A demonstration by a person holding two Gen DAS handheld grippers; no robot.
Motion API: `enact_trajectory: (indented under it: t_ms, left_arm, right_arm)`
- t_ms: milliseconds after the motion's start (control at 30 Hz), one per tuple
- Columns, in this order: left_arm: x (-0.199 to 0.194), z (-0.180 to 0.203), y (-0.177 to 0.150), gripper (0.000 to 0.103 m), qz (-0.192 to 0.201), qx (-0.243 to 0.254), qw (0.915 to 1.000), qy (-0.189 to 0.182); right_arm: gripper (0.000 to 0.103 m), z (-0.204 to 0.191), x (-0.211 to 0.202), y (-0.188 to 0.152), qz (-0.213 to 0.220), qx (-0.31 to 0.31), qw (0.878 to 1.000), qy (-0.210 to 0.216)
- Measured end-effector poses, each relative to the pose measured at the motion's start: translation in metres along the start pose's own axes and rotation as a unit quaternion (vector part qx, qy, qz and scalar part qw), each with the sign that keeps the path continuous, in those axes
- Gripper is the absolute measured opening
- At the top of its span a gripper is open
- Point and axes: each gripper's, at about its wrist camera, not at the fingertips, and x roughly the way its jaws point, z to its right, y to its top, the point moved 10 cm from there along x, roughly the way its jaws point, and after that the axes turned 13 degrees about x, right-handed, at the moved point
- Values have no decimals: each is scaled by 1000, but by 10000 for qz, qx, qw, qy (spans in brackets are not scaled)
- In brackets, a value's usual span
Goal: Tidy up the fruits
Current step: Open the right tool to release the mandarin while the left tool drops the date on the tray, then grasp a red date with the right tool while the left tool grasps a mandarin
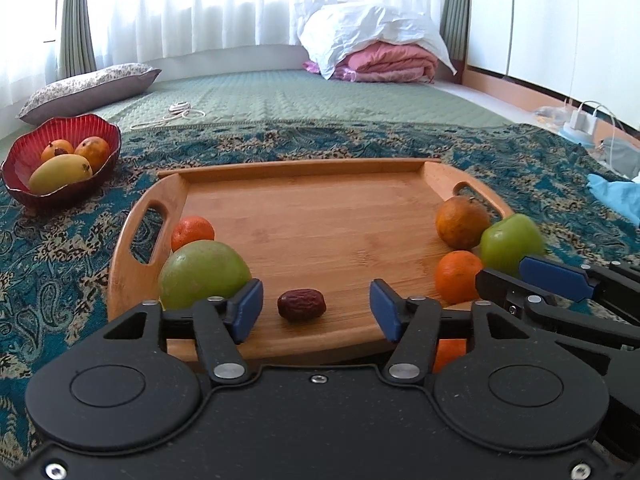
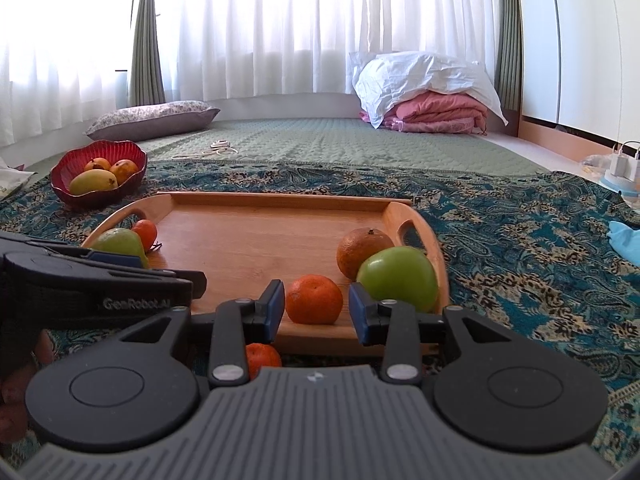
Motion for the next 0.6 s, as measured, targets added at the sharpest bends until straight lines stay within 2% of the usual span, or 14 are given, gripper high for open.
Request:
enact_trajectory:
  t_ms: [33, 100, 400, 600]
  left_arm:
    - [-3, 1, 0, 70, 35, 6, 10000, -19]
    - [-12, 4, 0, 78, 124, 26, 9999, -18]
    - [-36, 23, -1, 86, 333, 165, 9990, -234]
    - [-34, 41, -13, 87, 207, 280, 9989, -309]
  right_arm:
    - [53, 1, -3, -1, 18, -3, 10000, -4]
    - [55, 5, -9, -1, 58, -21, 10000, -26]
    - [62, 23, -28, -7, 236, -258, 9991, -247]
    - [63, 36, -27, -17, 103, -274, 9989, -366]
